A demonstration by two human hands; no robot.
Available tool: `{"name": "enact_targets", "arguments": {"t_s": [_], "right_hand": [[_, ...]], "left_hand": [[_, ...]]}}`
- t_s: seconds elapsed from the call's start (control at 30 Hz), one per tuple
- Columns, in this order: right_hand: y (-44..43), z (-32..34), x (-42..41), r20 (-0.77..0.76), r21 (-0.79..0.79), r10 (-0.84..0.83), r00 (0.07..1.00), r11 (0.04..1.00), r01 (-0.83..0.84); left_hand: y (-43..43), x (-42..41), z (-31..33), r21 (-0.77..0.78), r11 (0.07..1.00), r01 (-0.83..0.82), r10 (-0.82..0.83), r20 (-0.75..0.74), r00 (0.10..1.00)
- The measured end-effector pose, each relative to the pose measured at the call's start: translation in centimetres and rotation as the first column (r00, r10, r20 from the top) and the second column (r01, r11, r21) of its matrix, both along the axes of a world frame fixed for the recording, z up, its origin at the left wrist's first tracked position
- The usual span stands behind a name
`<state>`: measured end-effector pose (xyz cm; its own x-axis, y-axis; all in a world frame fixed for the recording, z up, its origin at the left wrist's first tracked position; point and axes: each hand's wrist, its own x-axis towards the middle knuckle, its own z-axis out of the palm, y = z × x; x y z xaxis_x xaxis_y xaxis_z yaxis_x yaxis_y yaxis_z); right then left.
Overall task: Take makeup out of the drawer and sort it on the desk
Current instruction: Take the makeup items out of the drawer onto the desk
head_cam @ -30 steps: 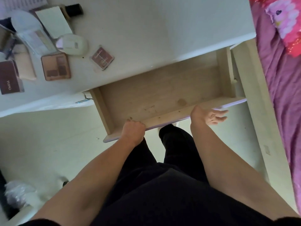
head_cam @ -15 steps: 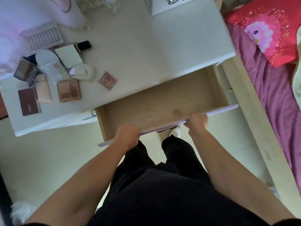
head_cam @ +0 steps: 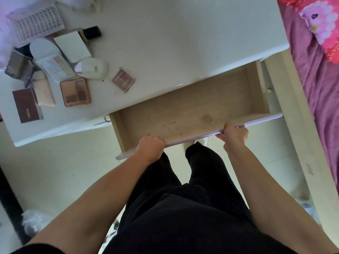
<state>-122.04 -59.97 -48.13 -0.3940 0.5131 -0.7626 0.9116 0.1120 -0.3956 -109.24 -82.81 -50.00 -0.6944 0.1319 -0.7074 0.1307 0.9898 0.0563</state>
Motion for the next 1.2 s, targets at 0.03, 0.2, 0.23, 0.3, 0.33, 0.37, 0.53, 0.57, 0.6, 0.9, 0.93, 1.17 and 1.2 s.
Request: {"name": "enact_targets", "arguments": {"t_s": [0.03, 0.2, 0.23, 0.3, 0.33, 0.37, 0.53, 0.57, 0.6, 0.9, 0.93, 1.17, 1.2], "right_hand": [[0.1, -0.4, 0.0, -0.004, -0.006, 0.002, 1.000, 1.000, -0.002], [0.5, -1.0, 0.4, -0.019, -0.027, 0.039, 0.999, 0.999, -0.040], [0.8, -1.0, 0.6, -0.037, -0.041, 0.033, 0.999, 0.999, -0.034], [1.3, -0.7, 0.9, -0.078, -0.055, 0.022, 0.997, 0.998, -0.026], [1.5, -0.3, 0.8, -0.086, -0.055, 0.022, 0.996, 0.998, -0.027], [1.8, -0.3, 0.7, -0.087, -0.053, 0.026, 0.996, 0.998, -0.031], [3.6, -0.2, 0.1, -0.052, -0.051, 0.020, 0.998, 0.998, -0.022], [3.7, -0.1, 0.0, -0.055, -0.043, 0.026, 0.998, 0.999, -0.029], [3.6, 0.0, -0.2, -0.059, -0.034, 0.043, 0.997, 0.998, -0.045], [2.5, 0.0, -2.2, -0.066, -0.101, 0.106, 0.992, 0.989, -0.112], [2.2, -0.1, -2.6, -0.068, -0.104, 0.109, 0.992, 0.988, -0.116], [1.5, -0.3, -3.2, -0.070, -0.121, 0.060, 0.996, 0.990, -0.068], [1.0, -0.5, -3.6, -0.082, -0.122, 0.063, 0.995, 0.990, -0.073]], "left_hand": [[0.1, -0.2, -0.2, -0.009, 1.000, 0.017, -0.016, 0.013, 1.000], [0.5, 0.0, -0.3, -0.028, 0.998, 0.048, -0.048, 0.005, 0.999], [0.6, 0.0, -0.1, -0.027, 0.998, 0.051, -0.051, 0.000, 0.999], [0.7, 0.2, 0.3, -0.012, 0.999, 0.041, -0.041, -0.002, 0.999], [0.9, 0.5, 0.4, 0.006, 1.000, 0.026, -0.026, -0.004, 1.000], [1.4, 0.7, 0.5, 0.022, 1.000, 0.013, -0.013, -0.002, 1.000], [4.2, 1.2, -0.3, 0.069, 0.997, 0.031, -0.032, 0.021, 0.999], [4.2, 1.1, -0.3, 0.076, 0.997, 0.025, -0.026, 0.016, 1.000], [3.9, 1.1, -0.3, 0.082, 0.996, 0.018, -0.018, 0.000, 1.000], [1.8, -0.2, 0.1, 0.086, 0.996, -0.034, 0.042, -0.089, 0.995], [1.5, -0.4, -0.1, 0.086, 0.995, -0.041, 0.050, -0.107, 0.993], [0.6, 0.7, -0.6, 0.099, 0.992, -0.073, 0.094, -0.222, 0.971], [0.1, 0.4, -0.7, 0.093, 0.994, -0.066, 0.087, -0.242, 0.966]]}}
